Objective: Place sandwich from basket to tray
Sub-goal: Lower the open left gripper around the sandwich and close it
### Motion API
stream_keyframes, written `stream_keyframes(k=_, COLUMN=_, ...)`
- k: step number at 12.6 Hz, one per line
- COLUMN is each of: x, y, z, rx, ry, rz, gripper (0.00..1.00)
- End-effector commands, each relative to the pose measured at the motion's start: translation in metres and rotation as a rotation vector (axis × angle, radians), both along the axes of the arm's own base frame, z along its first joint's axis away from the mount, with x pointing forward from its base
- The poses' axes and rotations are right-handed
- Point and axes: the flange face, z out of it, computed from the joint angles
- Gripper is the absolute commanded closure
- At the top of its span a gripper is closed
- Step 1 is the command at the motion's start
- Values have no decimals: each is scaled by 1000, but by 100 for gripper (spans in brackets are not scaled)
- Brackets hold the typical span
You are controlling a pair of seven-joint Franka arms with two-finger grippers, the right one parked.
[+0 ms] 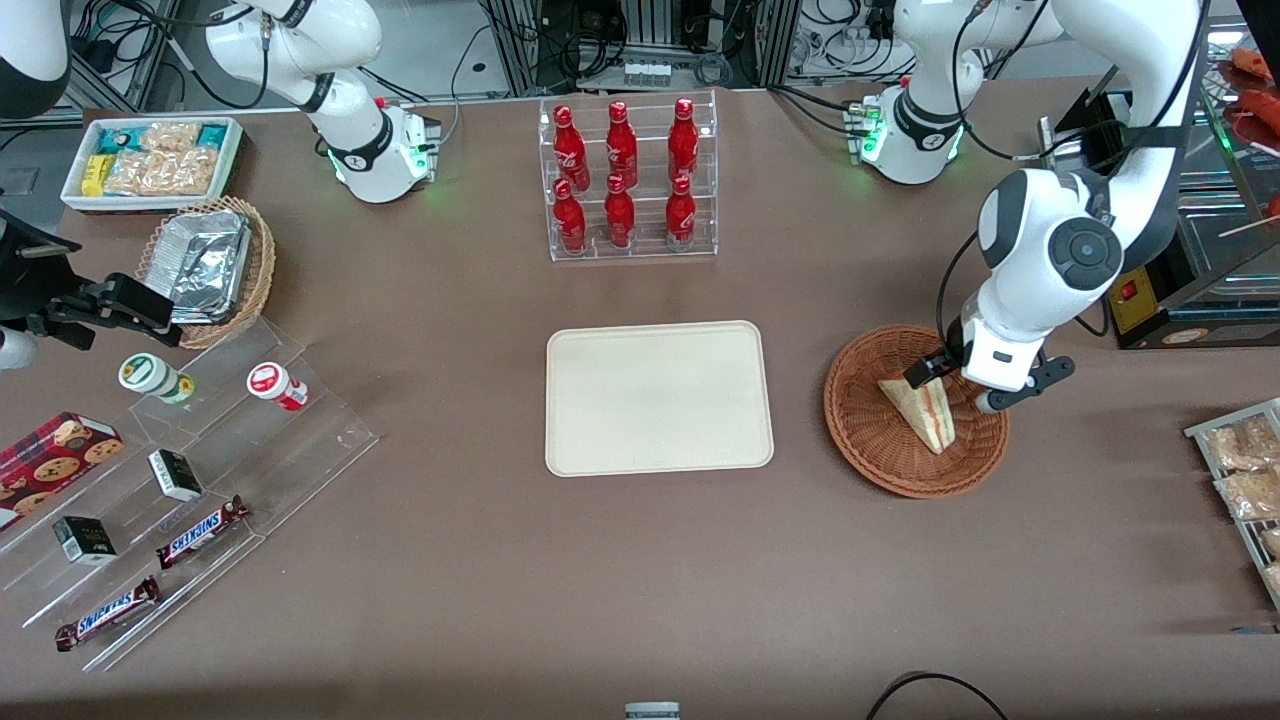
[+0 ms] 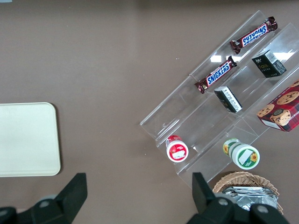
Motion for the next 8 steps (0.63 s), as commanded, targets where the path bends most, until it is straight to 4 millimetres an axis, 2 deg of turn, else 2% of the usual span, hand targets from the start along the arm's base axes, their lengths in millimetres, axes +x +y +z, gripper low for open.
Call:
stream_keyframes(k=1, x=-1, y=-4, z=-11, rx=-2, ry=4, rz=118, gripper=0)
stream_keyframes(k=8, x=-2, y=-4, z=-43, rx=-5, ry=17, rz=129, gripper=0)
